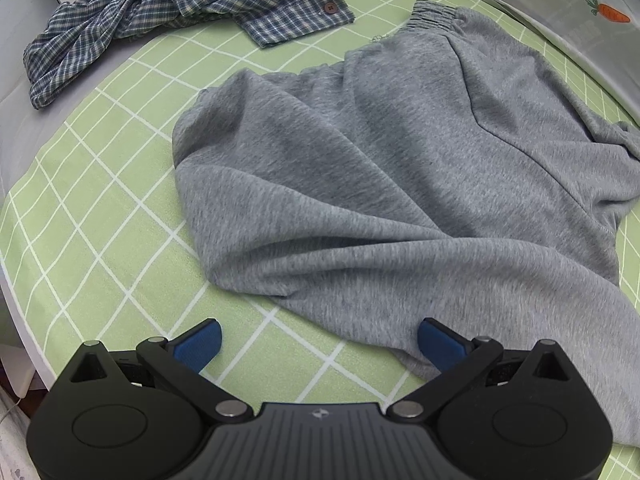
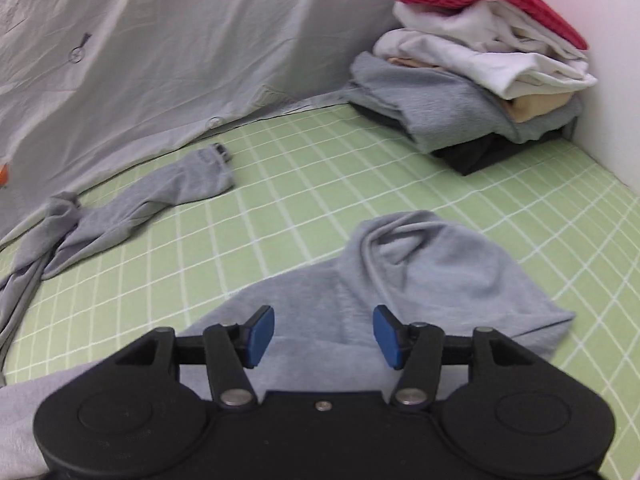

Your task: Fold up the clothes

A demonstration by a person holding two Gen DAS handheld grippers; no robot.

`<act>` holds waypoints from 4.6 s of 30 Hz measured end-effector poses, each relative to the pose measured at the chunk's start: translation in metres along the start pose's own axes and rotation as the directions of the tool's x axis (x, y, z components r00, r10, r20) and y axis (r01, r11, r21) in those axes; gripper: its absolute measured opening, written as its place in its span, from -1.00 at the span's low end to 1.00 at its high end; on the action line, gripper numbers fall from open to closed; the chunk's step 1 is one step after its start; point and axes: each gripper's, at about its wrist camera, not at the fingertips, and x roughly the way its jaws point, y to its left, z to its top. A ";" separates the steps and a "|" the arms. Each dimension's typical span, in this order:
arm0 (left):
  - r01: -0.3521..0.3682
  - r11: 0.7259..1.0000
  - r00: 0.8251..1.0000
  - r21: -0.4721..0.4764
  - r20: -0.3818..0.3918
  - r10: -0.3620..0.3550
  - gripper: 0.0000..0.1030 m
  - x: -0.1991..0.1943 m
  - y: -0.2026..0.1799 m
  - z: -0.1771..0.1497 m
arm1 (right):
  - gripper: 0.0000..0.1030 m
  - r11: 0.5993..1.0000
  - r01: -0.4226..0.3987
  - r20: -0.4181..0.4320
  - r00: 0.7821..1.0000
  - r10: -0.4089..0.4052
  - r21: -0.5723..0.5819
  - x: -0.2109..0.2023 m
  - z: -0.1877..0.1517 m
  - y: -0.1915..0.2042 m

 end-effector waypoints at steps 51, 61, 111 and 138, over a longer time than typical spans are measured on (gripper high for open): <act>0.183 0.964 0.940 -0.195 0.322 -0.113 -0.99 -0.053 0.148 0.071 | -0.98 0.949 0.314 0.056 0.948 -0.315 0.019 -0.135 -0.103 0.052; 0.020 0.981 0.953 -0.194 0.300 0.040 -0.97 -0.060 0.192 0.037 | -0.97 0.972 0.233 -0.065 0.971 -0.232 0.008 -0.146 -0.144 0.046; -0.017 0.914 0.999 0.405 0.051 -0.005 0.63 -0.077 -0.195 -0.220 | -0.77 0.977 0.202 -0.165 0.968 -0.188 0.070 -0.081 -0.069 -0.262; -0.025 0.949 0.999 0.314 -0.022 0.034 0.72 -0.084 -0.167 -0.261 | -0.95 0.941 -0.125 -0.035 0.992 0.120 -0.313 0.016 0.019 -0.177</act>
